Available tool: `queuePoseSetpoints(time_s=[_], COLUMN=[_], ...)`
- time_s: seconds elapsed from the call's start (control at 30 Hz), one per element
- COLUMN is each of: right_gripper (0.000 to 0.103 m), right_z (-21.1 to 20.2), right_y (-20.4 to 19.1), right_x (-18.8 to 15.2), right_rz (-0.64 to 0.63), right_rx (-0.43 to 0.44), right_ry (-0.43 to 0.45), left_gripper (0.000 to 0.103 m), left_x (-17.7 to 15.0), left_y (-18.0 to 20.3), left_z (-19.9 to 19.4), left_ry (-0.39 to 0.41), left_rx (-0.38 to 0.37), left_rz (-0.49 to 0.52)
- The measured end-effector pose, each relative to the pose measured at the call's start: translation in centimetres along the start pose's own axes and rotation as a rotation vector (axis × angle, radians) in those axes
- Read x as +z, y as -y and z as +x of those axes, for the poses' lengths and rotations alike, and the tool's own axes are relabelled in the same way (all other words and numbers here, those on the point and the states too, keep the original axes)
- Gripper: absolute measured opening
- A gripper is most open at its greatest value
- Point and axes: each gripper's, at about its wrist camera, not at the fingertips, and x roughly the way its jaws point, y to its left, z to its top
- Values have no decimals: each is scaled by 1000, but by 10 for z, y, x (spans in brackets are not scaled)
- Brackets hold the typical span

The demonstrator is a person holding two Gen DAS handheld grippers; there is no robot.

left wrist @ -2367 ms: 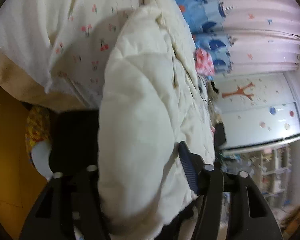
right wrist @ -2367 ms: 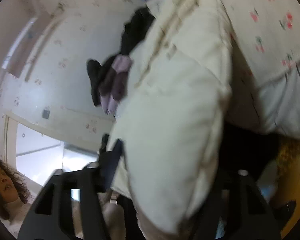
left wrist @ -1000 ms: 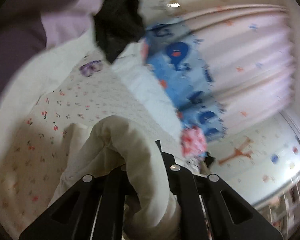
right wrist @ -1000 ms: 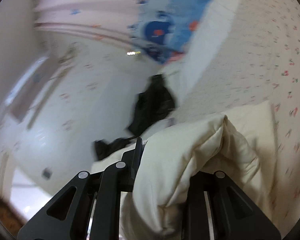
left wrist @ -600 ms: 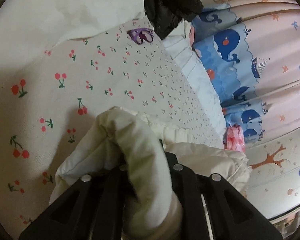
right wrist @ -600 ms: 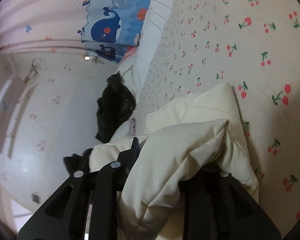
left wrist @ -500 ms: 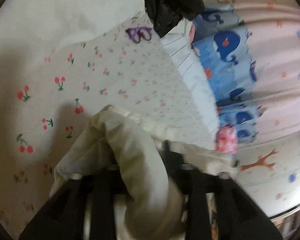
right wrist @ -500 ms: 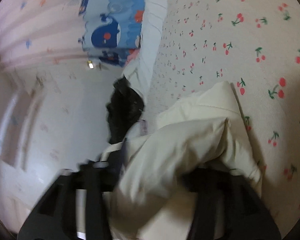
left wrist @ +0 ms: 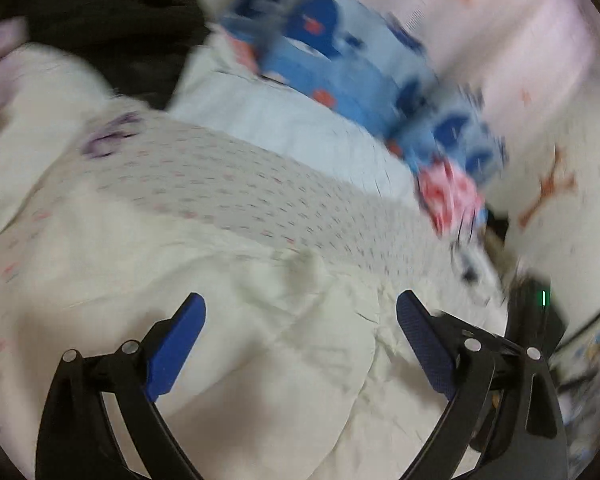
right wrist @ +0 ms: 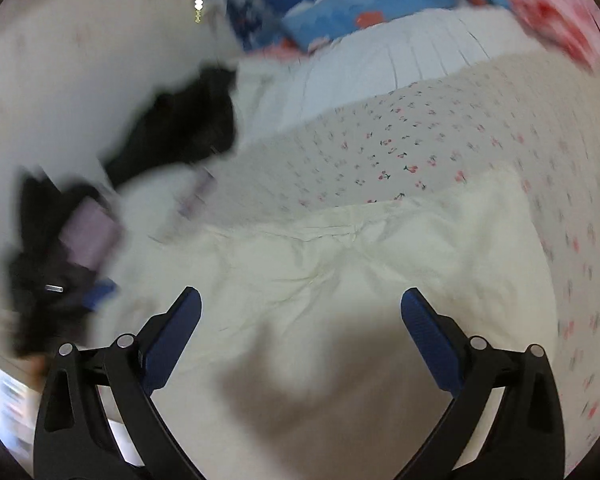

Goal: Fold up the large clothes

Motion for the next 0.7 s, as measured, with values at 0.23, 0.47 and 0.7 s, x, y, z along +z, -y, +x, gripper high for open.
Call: queuePoseSetpoints(time_s=[0.23,0.47,0.7], right_gripper=[96,96,97], right_z=[91,67,109], right_y=[32,18,51], right_x=[5,10,30], right_rz=[83,25,108], right_rx=[-164,-168,-240], right_ry=[-81,-27,-146], left_gripper=[92,91,91], left_x=[-2,16,28], left_y=[-33,-23,-90], left_z=[129,86,88], left_ry=[-191,-163,-144], left_rx=[206,212,313], left_rz=[-45,-59,-134])
